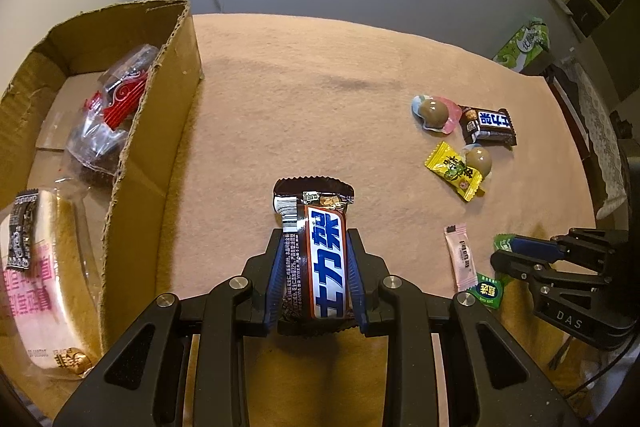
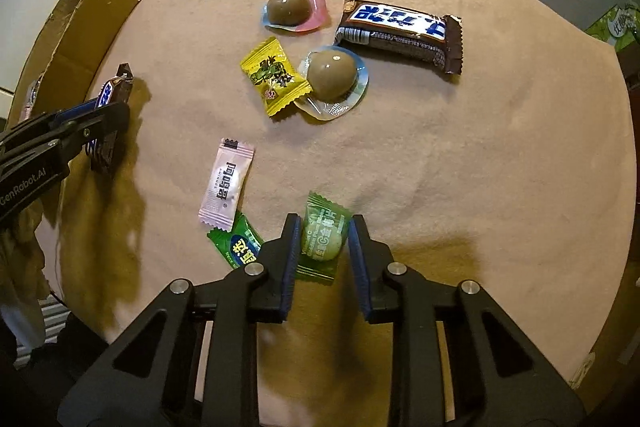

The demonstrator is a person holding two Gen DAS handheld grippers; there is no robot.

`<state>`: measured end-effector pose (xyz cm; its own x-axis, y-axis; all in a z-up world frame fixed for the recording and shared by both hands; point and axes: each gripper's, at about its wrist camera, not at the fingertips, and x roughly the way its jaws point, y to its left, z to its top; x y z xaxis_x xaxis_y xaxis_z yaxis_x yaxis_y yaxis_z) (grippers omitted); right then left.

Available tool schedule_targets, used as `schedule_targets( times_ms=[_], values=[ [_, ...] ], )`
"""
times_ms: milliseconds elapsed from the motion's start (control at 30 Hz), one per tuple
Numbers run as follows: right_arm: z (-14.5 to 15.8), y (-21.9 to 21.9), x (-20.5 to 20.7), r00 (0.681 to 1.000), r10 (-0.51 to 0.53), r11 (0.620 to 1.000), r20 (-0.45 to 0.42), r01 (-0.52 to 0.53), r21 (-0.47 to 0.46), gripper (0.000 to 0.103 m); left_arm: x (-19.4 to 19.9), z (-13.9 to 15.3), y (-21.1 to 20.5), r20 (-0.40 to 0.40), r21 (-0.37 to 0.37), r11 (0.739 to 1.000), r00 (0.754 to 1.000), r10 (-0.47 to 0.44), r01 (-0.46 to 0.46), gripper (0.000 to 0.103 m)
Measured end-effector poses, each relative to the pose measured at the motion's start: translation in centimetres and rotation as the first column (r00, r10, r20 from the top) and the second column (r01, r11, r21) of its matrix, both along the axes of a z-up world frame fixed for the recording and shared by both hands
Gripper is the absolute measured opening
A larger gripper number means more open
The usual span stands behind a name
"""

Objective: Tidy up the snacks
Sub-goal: 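Carry chocolate bar into box with left gripper while right grasps green candy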

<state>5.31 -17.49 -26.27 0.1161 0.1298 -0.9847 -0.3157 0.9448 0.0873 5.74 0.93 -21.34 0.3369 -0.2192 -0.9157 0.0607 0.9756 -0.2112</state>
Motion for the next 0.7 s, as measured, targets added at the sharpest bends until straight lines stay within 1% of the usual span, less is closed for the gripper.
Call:
schedule_targets(
  times_ms=[100,200,300,400,567,700],
  values=[
    [0.5,-1.5,-0.3,1.000,-0.014,1.000,0.006,0.014,0.018,0.025,-0.1,0.4,0.1,0.008,-0.010,1.000,1.000,0.003,-0.003,0.027],
    [1.1,-1.9,0.1,0.999,-0.031,0.999,0.016,0.031,0.037,0.025,-0.2,0.7,0.6,0.013,-0.016,1.000,1.000,0.009,-0.009,0.027],
    [2.3,-2.4,0.3,0.999,-0.042,0.997,0.031,0.040,0.063,0.025,-0.4,1.3,1.1,0.022,-0.022,1.000,1.000,0.020,-0.019,0.027],
    [4.2,-2.8,0.9,0.997,-0.042,0.995,0.060,0.036,0.097,0.025,-0.6,2.3,1.9,0.040,-0.024,0.999,0.999,0.035,-0.034,0.027],
    [7.5,-1.9,2.2,0.994,-0.020,0.986,0.103,0.002,0.164,0.025,-1.0,3.9,3.6,0.078,-0.022,0.997,0.994,0.078,-0.076,0.027],
    [9.8,0.2,2.8,0.989,0.022,0.977,0.143,-0.052,0.208,0.025,-1.7,4.8,5.3,0.093,-0.024,0.992,0.988,0.124,-0.122,0.027]
  ],
)
